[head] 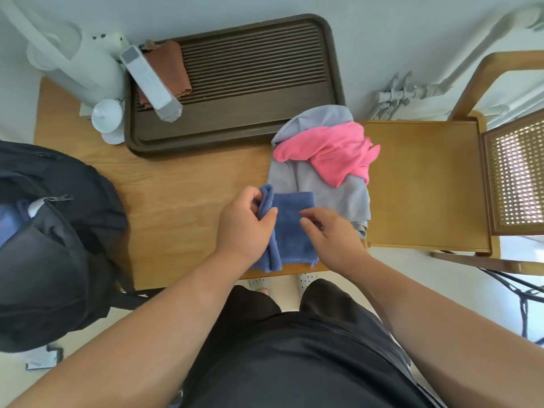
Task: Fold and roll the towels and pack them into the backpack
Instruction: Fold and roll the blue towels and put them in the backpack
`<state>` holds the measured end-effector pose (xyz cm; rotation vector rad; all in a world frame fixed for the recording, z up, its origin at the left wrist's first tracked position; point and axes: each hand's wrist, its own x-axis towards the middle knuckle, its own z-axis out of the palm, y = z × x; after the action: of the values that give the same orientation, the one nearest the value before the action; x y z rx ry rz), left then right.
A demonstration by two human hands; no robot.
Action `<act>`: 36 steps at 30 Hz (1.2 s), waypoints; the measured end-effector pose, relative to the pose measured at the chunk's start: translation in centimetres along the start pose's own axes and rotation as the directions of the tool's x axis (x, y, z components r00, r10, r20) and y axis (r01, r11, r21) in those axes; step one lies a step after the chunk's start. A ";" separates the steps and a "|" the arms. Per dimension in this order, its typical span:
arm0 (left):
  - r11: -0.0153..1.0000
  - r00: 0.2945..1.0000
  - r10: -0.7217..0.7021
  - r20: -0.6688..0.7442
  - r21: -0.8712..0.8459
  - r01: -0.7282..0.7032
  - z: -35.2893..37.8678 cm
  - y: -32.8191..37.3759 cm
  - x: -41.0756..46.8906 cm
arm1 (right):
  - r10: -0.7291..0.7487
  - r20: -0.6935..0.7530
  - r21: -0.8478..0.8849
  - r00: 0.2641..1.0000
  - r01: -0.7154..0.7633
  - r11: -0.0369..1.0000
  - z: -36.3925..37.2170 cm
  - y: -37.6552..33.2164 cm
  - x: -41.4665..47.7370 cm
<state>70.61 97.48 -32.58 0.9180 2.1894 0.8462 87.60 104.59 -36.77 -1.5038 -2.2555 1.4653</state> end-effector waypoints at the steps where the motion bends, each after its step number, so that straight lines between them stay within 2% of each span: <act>1: 0.999 1.000 0.017 0.022 0.029 -0.018 1.2 0.2 0.1 | 0.032 0.049 0.073 0.998 -0.035 0.997 -0.5 0.3 0.0; 3: 0.996 0.997 0.027 0.078 0.086 -0.034 3.4 0.4 0.5 | 0.086 0.136 0.240 0.987 -0.116 0.964 -1.1 1.0 0.0; 5: 0.993 0.992 0.001 0.127 0.113 -0.015 5.1 0.5 0.9 | 0.099 0.185 0.329 0.978 -0.157 0.931 -1.5 1.4 0.2; 15: 0.984 0.944 -0.083 0.319 0.178 0.027 7.0 1.6 1.6 | -0.001 0.268 0.321 0.963 -0.088 0.943 -3.0 1.0 0.1; 17: 0.984 0.949 -0.068 0.307 0.178 0.013 6.6 1.5 1.2 | -0.032 0.277 0.330 0.960 -0.064 0.942 -3.0 0.8 0.2; 19: 0.970 0.979 0.018 0.203 0.235 -0.067 5.9 0.7 0.6 | -0.027 0.268 0.284 0.963 -0.052 0.958 -2.9 0.7 0.3; 20: 0.944 0.985 0.118 0.125 0.293 -0.151 5.6 0.1 0.3 | -0.007 0.264 0.250 0.965 -0.061 0.966 -2.8 0.7 0.4; 22: 0.846 0.950 0.312 0.026 0.448 -0.290 5.0 -1.3 -0.3 | 0.022 0.245 0.181 0.969 -0.068 0.981 -2.7 0.7 0.6; 23: 0.802 0.941 0.337 0.026 0.516 -0.301 4.9 -1.9 -0.5 | 0.020 0.225 0.142 0.974 -0.054 0.988 -2.6 0.7 0.7; 26: 0.657 0.962 0.186 0.199 0.703 -0.272 5.3 -3.9 -1.0 | -0.009 0.165 -0.012 0.986 0.011 1.000 -2.4 0.8 1.2; 28: 0.598 0.960 0.103 0.259 0.755 -0.268 6.2 -5.1 -1.0 | -0.050 0.119 -0.135 0.992 0.066 0.989 -2.2 0.8 1.2; 30: 0.604 0.964 0.078 0.254 0.757 -0.249 7.0 -5.5 -0.8 | -0.179 0.070 -0.358 0.981 0.193 0.914 -2.2 0.5 1.0; 32: 0.604 0.965 0.054 0.258 0.761 -0.237 7.6 -5.5 -0.6 | -0.362 0.105 -0.602 0.926 0.349 0.718 -2.1 0.4 1.1; 33: 0.603 0.964 0.053 0.259 0.761 -0.237 7.9 -5.6 -0.5 | -0.393 0.174 -0.682 0.903 0.399 0.613 -2.1 0.4 1.2; 34: 0.605 0.964 0.061 0.258 0.758 -0.242 8.0 -5.7 -0.5 | -0.373 0.262 -0.733 0.890 0.435 0.523 -2.0 0.7 1.5; 36: 0.621 0.962 0.082 0.260 0.742 -0.254 8.1 -6.0 -0.5 | -0.229 0.386 -0.778 0.894 0.449 0.441 -1.8 1.5 2.1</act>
<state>74.51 96.36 -41.83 1.5548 2.2967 -0.2035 88.43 107.43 -37.75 -0.8112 -3.4335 0.3280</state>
